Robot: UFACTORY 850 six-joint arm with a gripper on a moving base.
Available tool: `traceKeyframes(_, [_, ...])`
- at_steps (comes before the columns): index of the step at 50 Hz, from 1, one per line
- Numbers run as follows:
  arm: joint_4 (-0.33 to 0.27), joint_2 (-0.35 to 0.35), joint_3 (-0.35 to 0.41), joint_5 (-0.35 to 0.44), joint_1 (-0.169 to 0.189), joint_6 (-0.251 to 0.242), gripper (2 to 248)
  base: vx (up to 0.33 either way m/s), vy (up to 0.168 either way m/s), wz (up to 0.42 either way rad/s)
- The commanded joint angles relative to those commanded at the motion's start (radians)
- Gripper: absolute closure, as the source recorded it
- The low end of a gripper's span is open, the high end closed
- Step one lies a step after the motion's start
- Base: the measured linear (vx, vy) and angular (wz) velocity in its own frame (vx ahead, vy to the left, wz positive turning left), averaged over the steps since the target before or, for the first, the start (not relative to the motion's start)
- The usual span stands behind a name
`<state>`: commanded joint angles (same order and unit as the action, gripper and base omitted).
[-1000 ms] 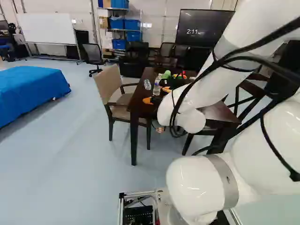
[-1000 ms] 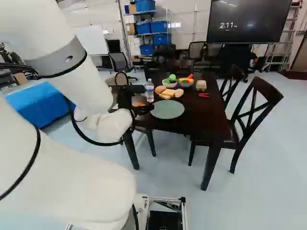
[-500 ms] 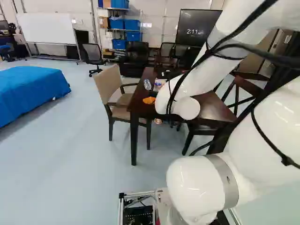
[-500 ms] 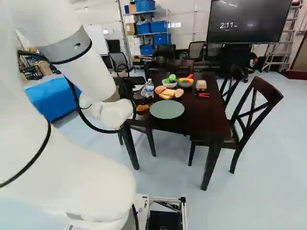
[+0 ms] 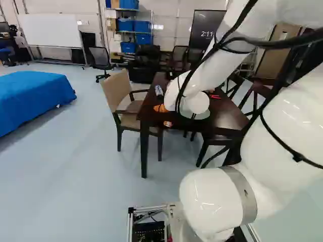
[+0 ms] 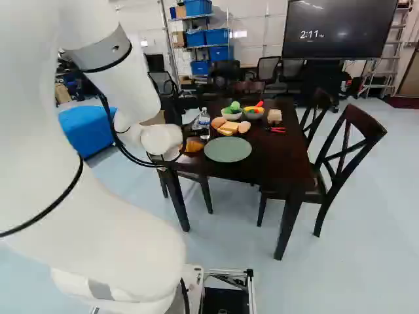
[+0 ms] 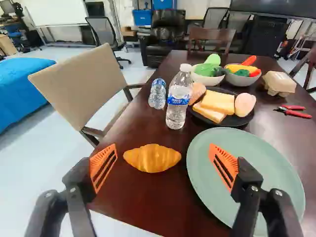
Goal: Move the croissant to the empty plate
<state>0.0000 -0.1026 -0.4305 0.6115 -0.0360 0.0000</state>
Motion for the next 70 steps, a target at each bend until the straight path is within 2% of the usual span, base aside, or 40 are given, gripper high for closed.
traceKeyframes(70, [0.084, 0.180, -0.358, -0.551, -0.039, 0.000, 3, 0.000, 0.000, 0.000])
